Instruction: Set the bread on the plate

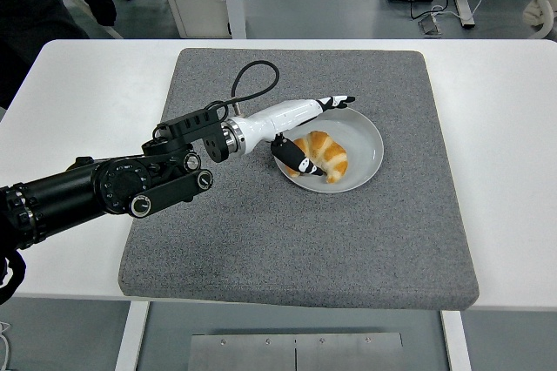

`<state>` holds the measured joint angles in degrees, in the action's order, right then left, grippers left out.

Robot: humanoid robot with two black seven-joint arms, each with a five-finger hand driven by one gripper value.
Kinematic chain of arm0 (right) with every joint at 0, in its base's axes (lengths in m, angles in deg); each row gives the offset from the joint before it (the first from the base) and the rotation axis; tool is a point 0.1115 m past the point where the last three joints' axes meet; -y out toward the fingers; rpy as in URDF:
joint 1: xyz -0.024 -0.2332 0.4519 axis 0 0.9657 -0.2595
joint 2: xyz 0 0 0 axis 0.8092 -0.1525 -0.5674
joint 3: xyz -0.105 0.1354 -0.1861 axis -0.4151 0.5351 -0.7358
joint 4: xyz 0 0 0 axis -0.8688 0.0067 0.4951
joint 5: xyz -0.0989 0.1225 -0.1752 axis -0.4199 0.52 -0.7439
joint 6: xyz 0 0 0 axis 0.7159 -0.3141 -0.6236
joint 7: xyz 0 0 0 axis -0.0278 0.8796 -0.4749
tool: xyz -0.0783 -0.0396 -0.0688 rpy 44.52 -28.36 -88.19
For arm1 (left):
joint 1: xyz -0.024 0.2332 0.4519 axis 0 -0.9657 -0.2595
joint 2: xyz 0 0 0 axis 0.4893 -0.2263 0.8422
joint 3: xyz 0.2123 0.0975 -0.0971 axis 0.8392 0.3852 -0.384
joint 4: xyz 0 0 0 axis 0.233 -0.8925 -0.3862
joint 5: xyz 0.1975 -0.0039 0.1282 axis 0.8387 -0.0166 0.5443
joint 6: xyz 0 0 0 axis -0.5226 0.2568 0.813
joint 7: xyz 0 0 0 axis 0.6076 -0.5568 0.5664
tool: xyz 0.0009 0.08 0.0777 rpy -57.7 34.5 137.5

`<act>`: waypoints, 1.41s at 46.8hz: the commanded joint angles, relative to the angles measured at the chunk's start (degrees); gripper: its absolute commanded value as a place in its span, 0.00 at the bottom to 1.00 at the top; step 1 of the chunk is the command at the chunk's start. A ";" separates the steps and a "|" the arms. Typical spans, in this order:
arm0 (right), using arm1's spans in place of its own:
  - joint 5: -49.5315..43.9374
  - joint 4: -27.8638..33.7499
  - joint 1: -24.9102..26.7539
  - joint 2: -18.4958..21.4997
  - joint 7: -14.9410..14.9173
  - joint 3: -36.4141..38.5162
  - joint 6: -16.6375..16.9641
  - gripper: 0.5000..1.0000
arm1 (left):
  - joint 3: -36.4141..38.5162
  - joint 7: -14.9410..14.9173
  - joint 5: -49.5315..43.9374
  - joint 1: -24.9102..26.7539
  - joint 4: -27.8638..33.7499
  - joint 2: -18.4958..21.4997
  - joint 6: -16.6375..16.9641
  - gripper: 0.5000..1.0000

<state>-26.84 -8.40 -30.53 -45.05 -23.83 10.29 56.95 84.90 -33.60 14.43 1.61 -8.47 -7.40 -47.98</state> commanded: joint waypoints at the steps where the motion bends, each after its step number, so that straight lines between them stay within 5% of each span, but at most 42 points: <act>1: 0.00 0.00 0.00 0.00 0.00 0.00 0.04 1.00 | -0.09 0.01 -2.37 0.69 0.08 0.47 0.00 0.94; 38: 0.00 0.00 0.00 0.00 0.00 0.00 -0.05 1.00 | -10.10 0.10 -27.76 2.10 -0.53 2.59 1.40 0.94; 66: 0.00 0.00 0.00 0.00 0.00 0.00 0.04 1.00 | -16.78 1.33 -47.10 0.52 -11.87 2.76 1.49 0.94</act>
<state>-26.84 -8.40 -30.54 -45.05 -23.85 10.30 56.98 69.05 -32.72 -30.65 2.32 -19.74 -4.54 -46.48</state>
